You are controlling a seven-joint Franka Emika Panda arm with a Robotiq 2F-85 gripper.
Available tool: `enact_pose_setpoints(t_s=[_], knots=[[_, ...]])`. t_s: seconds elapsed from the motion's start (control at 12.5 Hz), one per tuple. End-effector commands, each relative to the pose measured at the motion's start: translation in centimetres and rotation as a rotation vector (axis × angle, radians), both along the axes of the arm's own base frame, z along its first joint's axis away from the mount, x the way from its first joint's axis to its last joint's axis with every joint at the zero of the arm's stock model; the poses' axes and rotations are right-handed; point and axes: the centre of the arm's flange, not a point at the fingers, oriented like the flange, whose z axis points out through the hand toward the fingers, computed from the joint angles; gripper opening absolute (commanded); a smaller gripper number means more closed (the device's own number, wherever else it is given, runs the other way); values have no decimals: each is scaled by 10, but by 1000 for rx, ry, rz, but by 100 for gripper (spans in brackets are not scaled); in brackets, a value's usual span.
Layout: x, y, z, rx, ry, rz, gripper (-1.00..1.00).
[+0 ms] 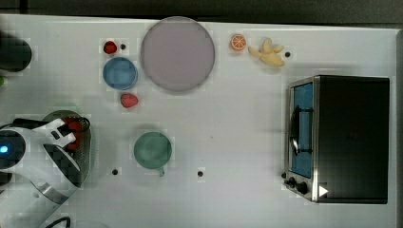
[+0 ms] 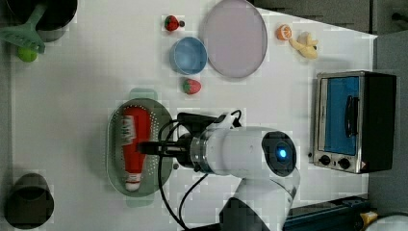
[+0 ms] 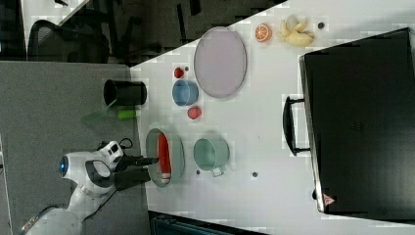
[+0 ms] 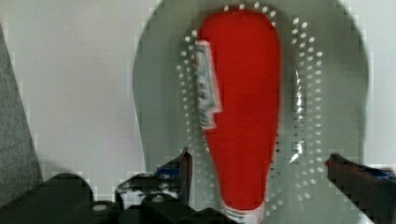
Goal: Pick Ketchup from the table and place it in strainer.
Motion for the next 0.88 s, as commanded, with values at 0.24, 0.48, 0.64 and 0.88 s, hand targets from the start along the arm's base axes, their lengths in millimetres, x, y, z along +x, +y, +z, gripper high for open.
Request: enact_pose_setpoints(t_s=[0.24, 0.48, 0.64, 0.88], knots=[[33, -48, 80, -92, -110, -132, 100], [57, -114, 132, -195, -159, -251, 100], [71, -171, 173, -265, -187, -367, 100], [80, -262, 228, -321, -200, -542, 100]])
